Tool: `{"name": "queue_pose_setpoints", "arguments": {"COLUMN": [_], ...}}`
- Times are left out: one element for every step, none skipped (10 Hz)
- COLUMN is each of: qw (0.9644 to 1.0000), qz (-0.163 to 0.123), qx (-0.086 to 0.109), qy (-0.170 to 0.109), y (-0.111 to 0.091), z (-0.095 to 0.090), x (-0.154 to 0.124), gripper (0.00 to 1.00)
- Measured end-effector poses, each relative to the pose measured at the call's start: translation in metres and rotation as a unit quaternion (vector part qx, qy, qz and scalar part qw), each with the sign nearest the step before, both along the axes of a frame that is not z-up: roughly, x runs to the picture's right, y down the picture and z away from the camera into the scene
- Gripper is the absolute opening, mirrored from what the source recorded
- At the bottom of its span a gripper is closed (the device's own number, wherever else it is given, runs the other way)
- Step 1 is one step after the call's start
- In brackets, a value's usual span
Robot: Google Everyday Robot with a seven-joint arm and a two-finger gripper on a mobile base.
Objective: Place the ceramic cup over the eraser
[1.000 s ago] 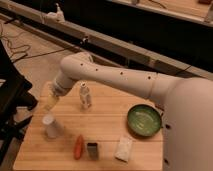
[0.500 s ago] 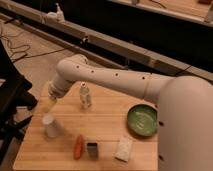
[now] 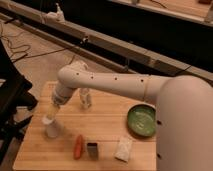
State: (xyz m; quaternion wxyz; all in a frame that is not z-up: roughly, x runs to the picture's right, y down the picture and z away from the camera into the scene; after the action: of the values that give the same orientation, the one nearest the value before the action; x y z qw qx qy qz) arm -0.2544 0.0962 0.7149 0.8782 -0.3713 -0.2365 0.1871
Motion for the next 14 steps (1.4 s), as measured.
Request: {"name": "queue_pose_setpoints", "arguments": {"qw": [1.0000,0.9999,0.9998,0.9996,0.9993,0.9990,0.9985,0.9980,0.9975,0.9970,0.9967,0.9963,0.9962,0.9961], "qz": [0.003,0.007,0.009,0.008,0.005,0.002,-0.001,-0.001,0.001,0.003,0.006,0.011,0.014,0.019], "qx": [-0.006,-0.012,-0.016,-0.022,-0.030,-0.037,-0.045,-0.052,-0.058,-0.063,-0.066,-0.070,-0.072,-0.072], "qy": [-0.004,-0.009,-0.012,-0.016,-0.022,-0.026,-0.031,-0.036,-0.041,-0.044,-0.046,-0.048,-0.047,-0.046], "y": [0.007,0.014,0.019,0.028,0.039,0.047,0.056,0.063,0.068,0.072,0.075,0.078,0.079,0.081], "z": [0.002,0.005,0.009,0.015,0.020,0.023,0.028,0.032,0.036,0.039,0.042,0.048,0.051,0.056], "x": [-0.006,-0.013,-0.018,-0.027,-0.037,-0.045,-0.051,-0.057,-0.062,-0.065,-0.066,-0.065,-0.063,-0.059], "gripper": [0.72,0.72,0.72,0.72,0.72,0.72,0.72,0.72,0.72,0.72,0.72,0.72,0.72,0.72]}}
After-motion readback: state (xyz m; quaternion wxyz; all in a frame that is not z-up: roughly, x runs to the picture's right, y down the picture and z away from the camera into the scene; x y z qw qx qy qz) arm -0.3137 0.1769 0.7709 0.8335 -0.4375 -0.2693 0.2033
